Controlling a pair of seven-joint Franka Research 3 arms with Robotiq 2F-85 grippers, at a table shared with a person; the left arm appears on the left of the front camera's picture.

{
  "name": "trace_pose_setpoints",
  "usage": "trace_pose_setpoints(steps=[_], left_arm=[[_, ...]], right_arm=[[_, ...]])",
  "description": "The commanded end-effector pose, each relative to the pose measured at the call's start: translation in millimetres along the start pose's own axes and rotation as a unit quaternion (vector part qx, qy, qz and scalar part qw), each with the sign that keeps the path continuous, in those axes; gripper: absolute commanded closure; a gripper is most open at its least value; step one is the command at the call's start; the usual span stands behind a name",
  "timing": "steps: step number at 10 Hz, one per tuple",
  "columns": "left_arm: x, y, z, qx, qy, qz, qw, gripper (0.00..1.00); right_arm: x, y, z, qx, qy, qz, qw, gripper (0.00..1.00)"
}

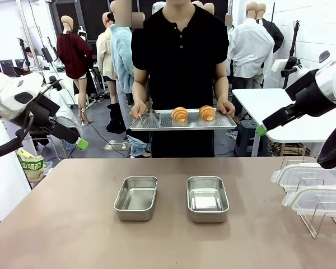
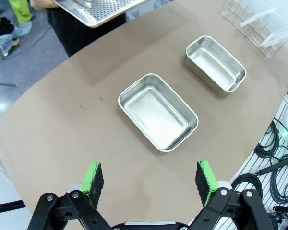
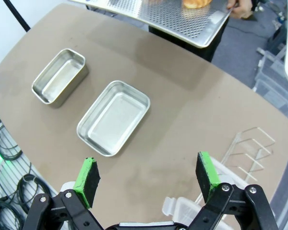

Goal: Place the bread in airtight containers.
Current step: Lift both Airtight Container.

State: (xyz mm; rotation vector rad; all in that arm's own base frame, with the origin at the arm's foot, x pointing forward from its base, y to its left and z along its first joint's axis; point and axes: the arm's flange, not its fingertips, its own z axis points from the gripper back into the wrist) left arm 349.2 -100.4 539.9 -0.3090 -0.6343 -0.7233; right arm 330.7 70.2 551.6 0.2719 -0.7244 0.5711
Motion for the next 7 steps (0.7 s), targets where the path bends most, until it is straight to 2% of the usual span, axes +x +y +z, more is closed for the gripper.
trace_pose_setpoints(steps=[1, 4, 7], left_arm=[[13.3, -3.4, -34.4, -0.023, 0.005, 0.054, 0.998, 0.0], [20.5, -3.5, -86.7, -0.002, 0.014, 0.16, 0.987, 0.0], [23.2, 3.0, -119.2, 0.049, 0.054, 0.202, 0.977, 0.0]], right_arm=[[17.3, 15.7, -39.3, -0.016, 0.046, -0.042, 0.998, 0.0], [15.5, 39.4, -107.4, -0.05, 0.127, -0.087, 0.987, 0.0], [-1.9, 44.1, -167.5, -0.079, 0.188, -0.126, 0.971, 0.0]])
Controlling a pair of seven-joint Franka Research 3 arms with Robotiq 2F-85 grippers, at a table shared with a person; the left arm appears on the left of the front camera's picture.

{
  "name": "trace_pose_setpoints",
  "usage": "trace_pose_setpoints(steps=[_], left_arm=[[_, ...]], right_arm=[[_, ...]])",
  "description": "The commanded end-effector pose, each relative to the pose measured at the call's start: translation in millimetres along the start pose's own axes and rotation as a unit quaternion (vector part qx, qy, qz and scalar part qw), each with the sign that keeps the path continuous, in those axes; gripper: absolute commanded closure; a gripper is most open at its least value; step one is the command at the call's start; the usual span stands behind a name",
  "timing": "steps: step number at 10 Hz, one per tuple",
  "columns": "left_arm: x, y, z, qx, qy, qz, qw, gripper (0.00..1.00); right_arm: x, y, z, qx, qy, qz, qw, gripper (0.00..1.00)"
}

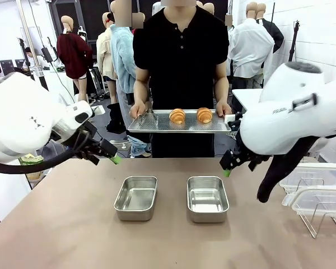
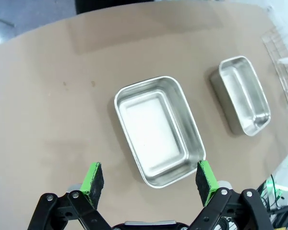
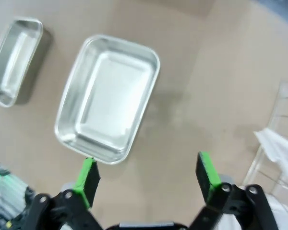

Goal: Place the bread in airtight containers.
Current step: Lift both Airtight Container.

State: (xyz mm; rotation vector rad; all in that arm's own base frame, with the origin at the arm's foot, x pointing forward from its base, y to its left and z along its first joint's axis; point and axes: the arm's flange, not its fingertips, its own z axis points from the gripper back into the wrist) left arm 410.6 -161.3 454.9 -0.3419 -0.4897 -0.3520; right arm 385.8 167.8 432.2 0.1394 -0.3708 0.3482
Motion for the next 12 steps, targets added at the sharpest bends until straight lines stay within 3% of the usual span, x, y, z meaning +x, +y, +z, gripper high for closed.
trace_pose_setpoints(steps=[1, 6, 8, 11, 12], left_arm=[[13.5, -2.1, -9.5, 0.05, 0.014, 0.023, 0.998, 0.0], [13.9, -9.2, -56.3, 0.108, 0.084, 0.043, 0.99, 0.0], [10.5, -15.5, -61.5, 0.134, 0.152, 0.092, 0.975, 0.0], [7.1, -10.9, -62.0, 0.128, 0.152, 0.112, 0.974, 0.0], [-3.4, -10.2, -66.1, 0.126, 0.159, 0.095, 0.975, 0.0]], right_arm=[[10.8, 5.2, -23.2, -0.031, 0.023, -0.022, 0.999, 0.0], [-3.1, 13.9, -60.3, -0.052, 0.052, -0.019, 0.997, 0.0], [-4.2, 10.8, -62.8, -0.056, 0.046, -0.018, 0.997, 0.0], [-5.8, 8.9, -68.0, -0.047, 0.042, -0.023, 0.998, 0.0], [-5.4, 6.1, -59.3, -0.041, 0.054, -0.011, 0.998, 0.0]])
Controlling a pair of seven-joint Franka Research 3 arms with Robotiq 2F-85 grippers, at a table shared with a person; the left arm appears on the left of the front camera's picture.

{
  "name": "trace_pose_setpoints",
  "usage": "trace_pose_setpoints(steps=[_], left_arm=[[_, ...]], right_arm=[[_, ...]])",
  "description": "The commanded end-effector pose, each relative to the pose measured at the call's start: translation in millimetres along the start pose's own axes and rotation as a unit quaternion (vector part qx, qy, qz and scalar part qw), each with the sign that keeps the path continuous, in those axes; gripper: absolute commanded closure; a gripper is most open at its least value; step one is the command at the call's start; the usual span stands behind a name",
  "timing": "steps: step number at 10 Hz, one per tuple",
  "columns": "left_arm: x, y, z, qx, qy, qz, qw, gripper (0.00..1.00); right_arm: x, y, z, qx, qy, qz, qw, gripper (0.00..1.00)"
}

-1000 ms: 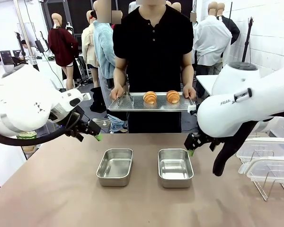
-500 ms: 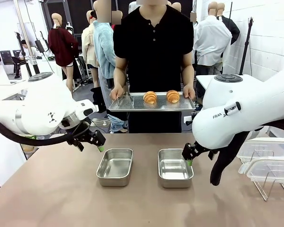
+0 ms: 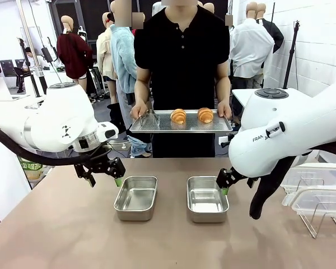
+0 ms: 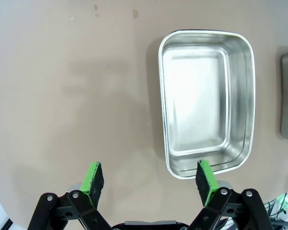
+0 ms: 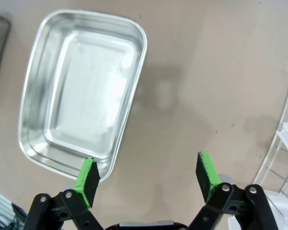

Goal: Place the bread in airtight containers.
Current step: Lift both Airtight Container.

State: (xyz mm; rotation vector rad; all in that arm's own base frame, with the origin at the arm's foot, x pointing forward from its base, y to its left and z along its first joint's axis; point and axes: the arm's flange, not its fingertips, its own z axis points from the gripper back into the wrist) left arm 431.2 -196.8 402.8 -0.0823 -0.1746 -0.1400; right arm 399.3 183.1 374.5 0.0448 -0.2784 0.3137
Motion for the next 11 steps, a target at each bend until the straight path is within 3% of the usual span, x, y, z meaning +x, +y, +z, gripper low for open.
trace_pose_setpoints(steps=[1, 3, 6, 11], left_arm=[[-2.0, 0.9, -1.7, 0.0, -0.003, -0.006, 1.0, 0.0], [-0.4, 0.1, -0.6, 0.0, 0.001, -0.001, 1.0, 0.0], [15.6, -20.5, -16.8, -0.003, -0.012, 0.023, 1.0, 0.0], [36.5, -29.2, -40.9, 0.018, 0.025, 0.046, 0.998, 0.0]], right_arm=[[-0.3, 0.5, 1.4, 0.0, 0.001, 0.001, 1.0, 0.0], [0.0, 0.0, 0.3, 0.0, 0.0, 0.0, 1.0, 0.0], [28.9, 22.9, -21.9, -0.066, 0.044, -0.08, 0.994, 0.0], [46.8, 32.5, -50.2, -0.053, 0.053, -0.103, 0.992, 0.0]])
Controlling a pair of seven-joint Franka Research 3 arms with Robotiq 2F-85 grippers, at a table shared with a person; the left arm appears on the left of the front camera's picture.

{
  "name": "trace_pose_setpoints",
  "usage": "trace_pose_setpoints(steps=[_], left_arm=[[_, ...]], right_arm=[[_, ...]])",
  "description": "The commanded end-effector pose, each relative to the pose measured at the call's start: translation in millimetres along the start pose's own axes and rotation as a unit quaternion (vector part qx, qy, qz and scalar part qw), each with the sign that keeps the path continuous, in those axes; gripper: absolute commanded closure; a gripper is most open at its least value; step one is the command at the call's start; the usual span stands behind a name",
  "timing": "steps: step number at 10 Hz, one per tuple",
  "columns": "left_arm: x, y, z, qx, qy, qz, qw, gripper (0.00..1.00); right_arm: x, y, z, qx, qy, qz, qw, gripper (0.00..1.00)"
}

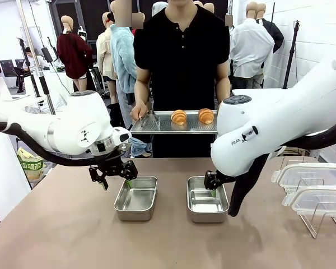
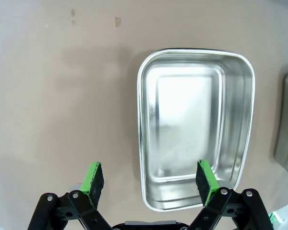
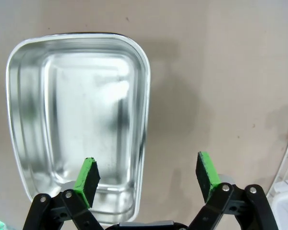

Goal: Place the bread in airtight containers.
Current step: Lift both Airtight Container.

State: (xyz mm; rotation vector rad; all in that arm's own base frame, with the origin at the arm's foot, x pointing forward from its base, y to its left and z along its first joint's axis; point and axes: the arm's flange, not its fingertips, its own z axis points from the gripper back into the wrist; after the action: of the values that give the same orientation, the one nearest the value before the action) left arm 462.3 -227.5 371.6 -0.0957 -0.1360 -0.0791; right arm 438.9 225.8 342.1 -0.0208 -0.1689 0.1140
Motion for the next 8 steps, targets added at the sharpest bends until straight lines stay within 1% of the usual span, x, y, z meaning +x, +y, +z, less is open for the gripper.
trace_pose_setpoints(steps=[1, 3, 6, 8], left_arm=[[10.7, -6.0, -9.9, 0.031, 0.012, 0.02, 0.999, 0.0], [9.2, -5.0, -16.5, 0.036, 0.022, 0.024, 0.999, 0.0], [8.7, -1.1, -23.9, 0.049, 0.019, 0.031, 0.998, 0.0], [12.3, 2.6, -28.0, 0.047, 0.023, 0.034, 0.998, 0.0]], right_arm=[[10.7, 5.2, -11.1, -0.014, -0.005, -0.01, 1.0, 0.0], [14.8, 2.8, -20.0, -0.016, -0.005, -0.019, 1.0, 0.0], [22.0, -0.8, -28.5, -0.007, -0.008, -0.015, 1.0, 0.0], [20.5, -1.0, -32.7, -0.007, 0.003, -0.016, 1.0, 0.0]])
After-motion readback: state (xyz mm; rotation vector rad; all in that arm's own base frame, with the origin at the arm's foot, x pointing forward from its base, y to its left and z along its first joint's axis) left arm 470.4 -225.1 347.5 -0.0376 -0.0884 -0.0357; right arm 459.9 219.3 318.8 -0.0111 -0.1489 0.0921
